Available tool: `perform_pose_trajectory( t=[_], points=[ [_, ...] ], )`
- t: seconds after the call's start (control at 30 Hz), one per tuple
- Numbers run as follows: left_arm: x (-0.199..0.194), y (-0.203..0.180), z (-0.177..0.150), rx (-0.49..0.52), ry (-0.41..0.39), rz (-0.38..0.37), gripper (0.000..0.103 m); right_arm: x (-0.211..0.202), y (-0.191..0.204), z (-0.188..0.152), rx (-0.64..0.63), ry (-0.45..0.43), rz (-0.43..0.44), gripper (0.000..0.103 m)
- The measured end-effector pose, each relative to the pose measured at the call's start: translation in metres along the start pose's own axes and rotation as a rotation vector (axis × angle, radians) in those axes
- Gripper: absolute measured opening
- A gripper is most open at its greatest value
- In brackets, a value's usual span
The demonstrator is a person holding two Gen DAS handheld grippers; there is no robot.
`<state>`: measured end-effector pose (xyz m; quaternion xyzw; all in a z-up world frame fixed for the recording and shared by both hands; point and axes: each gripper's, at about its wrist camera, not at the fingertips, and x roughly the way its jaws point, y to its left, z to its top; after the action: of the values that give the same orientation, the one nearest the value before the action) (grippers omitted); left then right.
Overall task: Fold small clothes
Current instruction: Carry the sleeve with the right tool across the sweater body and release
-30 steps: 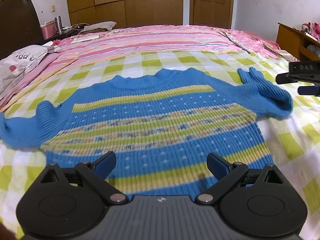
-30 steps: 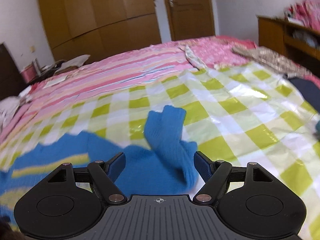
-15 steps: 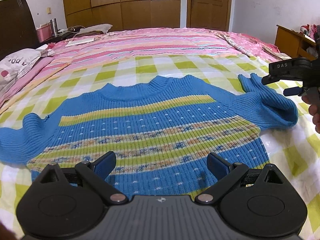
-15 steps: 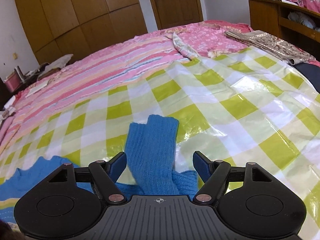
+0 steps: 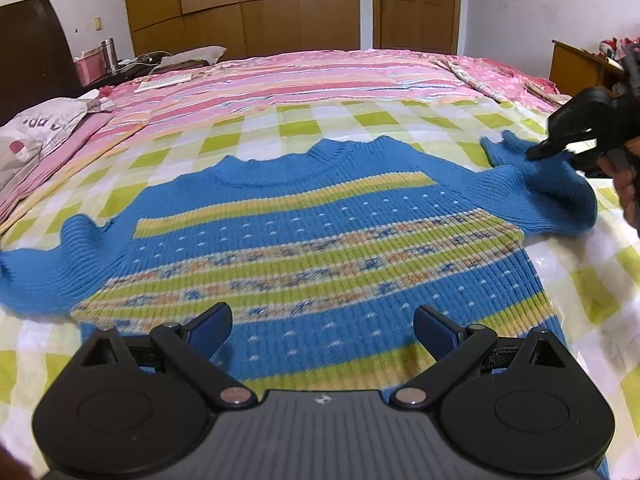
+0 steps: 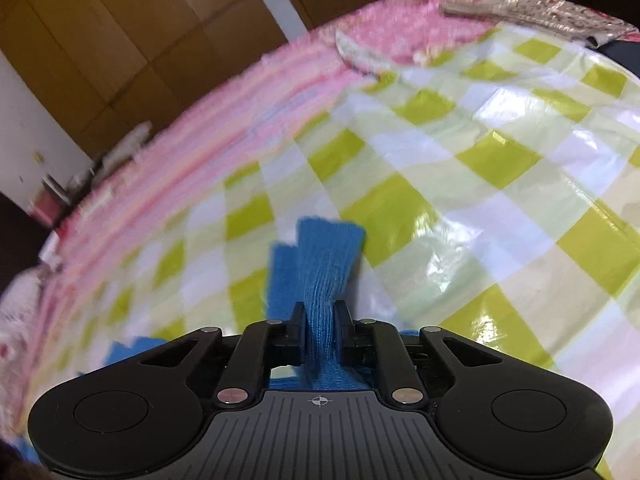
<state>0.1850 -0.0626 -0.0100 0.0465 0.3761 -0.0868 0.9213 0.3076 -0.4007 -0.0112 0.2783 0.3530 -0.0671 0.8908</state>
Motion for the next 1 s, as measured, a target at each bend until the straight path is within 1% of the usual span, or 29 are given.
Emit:
perform_pose_trajectory(
  t=[0.1, 0.2, 0.27, 0.33, 0.47, 0.53, 0.57, 0.67, 0.77, 0.83, 0.9, 0.93, 1.0],
  points=[
    [-0.011, 0.010, -0.004, -0.026, -0.018, 0.003, 0.103, -0.031, 0.012, -0.003, -0.012, -0.056, 0.079, 0.012],
    [-0.024, 0.022, -0.009, -0.054, -0.036, 0.014, 0.103, -0.060, 0.043, -0.010, -0.092, -0.092, 0.159, 0.012],
    [-0.032, 0.029, -0.012, -0.064, -0.046, 0.025, 0.103, -0.074, 0.079, -0.021, -0.191, -0.106, 0.209, 0.012],
    [-0.041, 0.039, -0.017, -0.076, -0.055, 0.041, 0.103, -0.080, 0.113, -0.038, -0.288, -0.104, 0.254, 0.012],
    [-0.055, 0.060, -0.028, -0.089, -0.057, 0.072, 0.103, -0.073, 0.188, -0.104, -0.605, -0.069, 0.321, 0.012],
    [-0.062, 0.072, -0.035, -0.090, -0.062, 0.097, 0.103, -0.064, 0.214, -0.145, -0.780, -0.042, 0.318, 0.013],
    [-0.064, 0.078, -0.039, -0.092, -0.066, 0.108, 0.103, -0.058, 0.223, -0.167, -0.858, -0.011, 0.310, 0.014],
    [-0.068, 0.097, -0.049, -0.123, -0.070, 0.128, 0.103, -0.047, 0.231, -0.206, -0.957, 0.077, 0.290, 0.016],
    [-0.065, 0.113, -0.050, -0.164, -0.061, 0.108, 0.103, -0.048, 0.232, -0.222, -1.017, 0.099, 0.257, 0.022],
    [-0.066, 0.119, -0.050, -0.172, -0.073, 0.103, 0.103, -0.054, 0.232, -0.225, -1.043, 0.107, 0.267, 0.036],
    [-0.068, 0.124, -0.049, -0.175, -0.086, 0.101, 0.103, -0.059, 0.233, -0.225, -1.082, 0.088, 0.271, 0.043],
    [-0.069, 0.127, -0.050, -0.179, -0.090, 0.100, 0.103, -0.060, 0.238, -0.228, -1.110, 0.078, 0.273, 0.046],
    [-0.072, 0.132, -0.051, -0.191, -0.098, 0.098, 0.103, -0.060, 0.246, -0.232, -1.144, 0.074, 0.285, 0.046]
  ],
)
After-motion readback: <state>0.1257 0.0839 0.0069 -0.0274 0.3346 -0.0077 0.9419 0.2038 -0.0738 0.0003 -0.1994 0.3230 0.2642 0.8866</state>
